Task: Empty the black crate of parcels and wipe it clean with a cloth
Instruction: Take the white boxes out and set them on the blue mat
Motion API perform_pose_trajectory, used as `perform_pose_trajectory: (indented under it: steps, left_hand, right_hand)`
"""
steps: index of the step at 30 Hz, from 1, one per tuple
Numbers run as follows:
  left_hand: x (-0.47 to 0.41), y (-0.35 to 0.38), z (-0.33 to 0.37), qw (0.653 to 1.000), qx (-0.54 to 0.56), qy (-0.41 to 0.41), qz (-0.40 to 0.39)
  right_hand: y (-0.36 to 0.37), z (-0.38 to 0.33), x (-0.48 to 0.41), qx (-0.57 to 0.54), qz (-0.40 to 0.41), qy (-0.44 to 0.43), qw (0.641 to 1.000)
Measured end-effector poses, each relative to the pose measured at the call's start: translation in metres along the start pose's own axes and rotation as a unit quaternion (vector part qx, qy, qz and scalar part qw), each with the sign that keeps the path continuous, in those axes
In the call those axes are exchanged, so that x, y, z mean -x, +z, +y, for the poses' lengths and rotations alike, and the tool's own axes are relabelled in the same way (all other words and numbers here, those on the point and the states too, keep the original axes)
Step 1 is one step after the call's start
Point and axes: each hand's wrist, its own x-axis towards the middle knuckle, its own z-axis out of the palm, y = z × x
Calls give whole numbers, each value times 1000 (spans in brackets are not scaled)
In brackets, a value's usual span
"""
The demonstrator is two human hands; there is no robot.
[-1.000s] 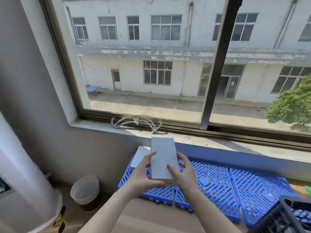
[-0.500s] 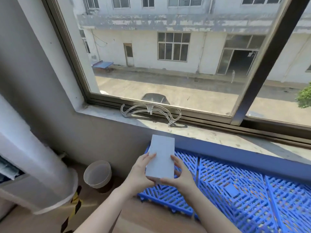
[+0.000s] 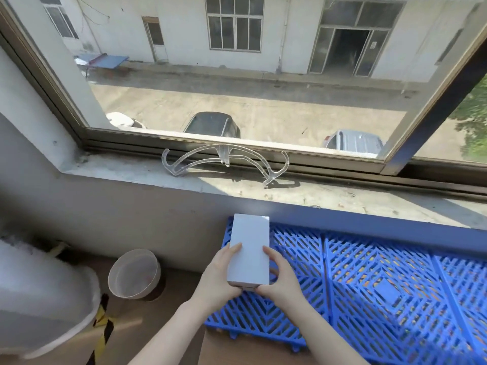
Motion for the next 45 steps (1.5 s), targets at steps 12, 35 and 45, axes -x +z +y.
perform_pose_trajectory:
  steps: [12,35,45]
  left_hand:
    - [-30,-7,-22,999,-1,34,-42]
    - [8,-33,30,993,-41,91,60]
    - [101,81,173,967,-2,239,89]
  right_hand:
    - [18,7,-28,54,50,32,997]
    - [-35,-19,33,176,122,-29,977]
    - [-153,-24,197,178,247,-138,942]
